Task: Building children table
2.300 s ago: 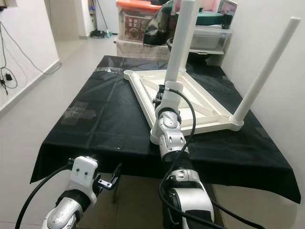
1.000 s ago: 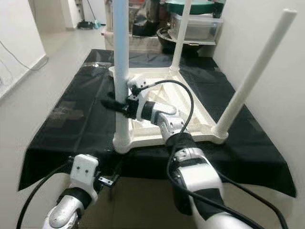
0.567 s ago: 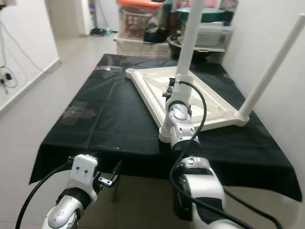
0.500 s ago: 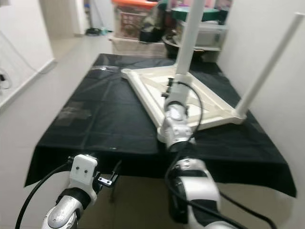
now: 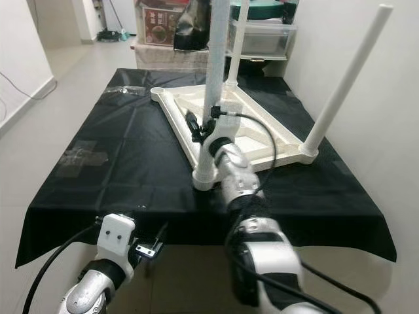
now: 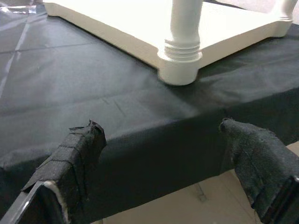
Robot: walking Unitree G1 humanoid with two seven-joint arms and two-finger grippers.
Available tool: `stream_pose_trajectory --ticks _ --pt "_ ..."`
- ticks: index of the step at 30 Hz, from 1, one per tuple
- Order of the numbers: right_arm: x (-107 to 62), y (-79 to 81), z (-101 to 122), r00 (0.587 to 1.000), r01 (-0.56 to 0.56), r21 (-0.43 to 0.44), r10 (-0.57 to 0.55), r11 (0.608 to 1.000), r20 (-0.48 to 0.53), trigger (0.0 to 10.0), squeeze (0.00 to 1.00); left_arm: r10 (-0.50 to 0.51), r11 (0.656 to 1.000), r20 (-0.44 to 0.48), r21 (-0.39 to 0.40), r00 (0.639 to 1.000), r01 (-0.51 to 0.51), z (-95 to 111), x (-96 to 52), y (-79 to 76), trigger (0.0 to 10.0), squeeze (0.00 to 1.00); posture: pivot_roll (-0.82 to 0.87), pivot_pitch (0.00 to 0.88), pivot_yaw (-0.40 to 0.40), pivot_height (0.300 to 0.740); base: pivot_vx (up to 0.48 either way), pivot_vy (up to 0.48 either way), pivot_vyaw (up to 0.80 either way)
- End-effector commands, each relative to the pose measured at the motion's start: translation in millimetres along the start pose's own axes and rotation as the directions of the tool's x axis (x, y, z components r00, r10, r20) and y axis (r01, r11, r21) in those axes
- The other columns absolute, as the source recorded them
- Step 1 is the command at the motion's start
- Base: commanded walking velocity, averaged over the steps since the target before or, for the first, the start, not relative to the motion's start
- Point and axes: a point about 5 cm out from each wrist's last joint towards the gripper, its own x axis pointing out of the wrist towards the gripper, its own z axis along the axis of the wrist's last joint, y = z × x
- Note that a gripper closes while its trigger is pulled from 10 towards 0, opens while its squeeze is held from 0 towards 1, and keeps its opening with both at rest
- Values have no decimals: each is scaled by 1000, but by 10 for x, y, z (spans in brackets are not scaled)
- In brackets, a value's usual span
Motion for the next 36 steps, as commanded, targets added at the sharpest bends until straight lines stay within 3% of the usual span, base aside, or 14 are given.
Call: stream_pose_trajectory --ticks 1,12,13,14,15,20,24,25,26,28,29,30,31,36 --pt "32 180 -106 977 -203 20 204 979 -64 10000 0 -14 1000 -5 -1 1000 14 -24 -6 -25 10000 0 86 0 -82 740 0 0 0" --pt "36 439 -127 829 -546 75 552 834 -95 10000 0 -13 1000 -11 -2 1000 13 -44 -21 -35 10000 0 101 0 -87 740 0 0 0" --pt "81 495 -137 818 -563 70 567 824 -94 1529 0 -14 1000 -11 -2 1000 14 -44 -21 -37 10000 0 103 0 -95 740 0 0 0" --pt "81 495 -137 818 -563 70 567 824 -94 1529 0 -14 1000 -11 -2 1000 14 -44 -21 -37 10000 0 103 0 -95 740 0 0 0" --pt "118 507 -148 831 -545 49 547 837 -101 0 0 -15 1000 -10 -2 1000 15 -41 -19 -36 10000 0 103 0 -94 740 0 0 0" --pt "151 306 -172 963 -255 15 255 967 -92 0 0 -15 1000 -9 -5 1000 15 -38 -10 -41 10000 0 101 0 -96 740 0 0 0" --pt "125 108 -171 996 30 -3 -30 1000 -82 0 0 -15 1000 -8 -6 1000 15 -33 -7 -36 10000 0 93 0 -92 740 0 0 0" --pt "43 -82 -183 953 288 -24 -289 957 -86 0 0 -17 1000 -8 -6 1000 17 -34 -7 -36 10000 0 88 0 -85 740 0 0 0" --pt "-77 -256 -198 850 516 -57 -520 854 -89 0 0 -18 1000 -8 -6 1000 18 -32 -6 -35 10000 0 84 0 -84 740 0 0 0" --pt "-77 -256 -198 850 516 -57 -520 854 -89 0 0 -18 1000 -8 -6 1000 18 -32 -6 -35 10000 0 84 0 -84 740 0 0 0" --pt "-209 -379 -212 731 673 -75 -678 735 -79 0 0 -19 1000 -8 -6 1000 19 -33 -5 -36 10000 0 83 0 -84 740 0 0 0" --pt "-209 -379 -212 731 673 -75 -678 735 -79 0 0 -19 1000 -8 -6 1000 19 -33 -5 -36 10000 0 83 0 -84 740 0 0 0" --pt "-323 -445 -221 611 785 -79 -789 614 -60 0 0 -21 1000 -8 -6 1000 21 -33 -2 -37 10000 0 86 0 -83 740 0 0 0" --pt "-369 -400 -231 506 860 -40 -861 508 -44 0 0 -22 1000 -8 -4 1000 22 -30 4 -36 10000 0 90 1 -82 740 0 0 0"
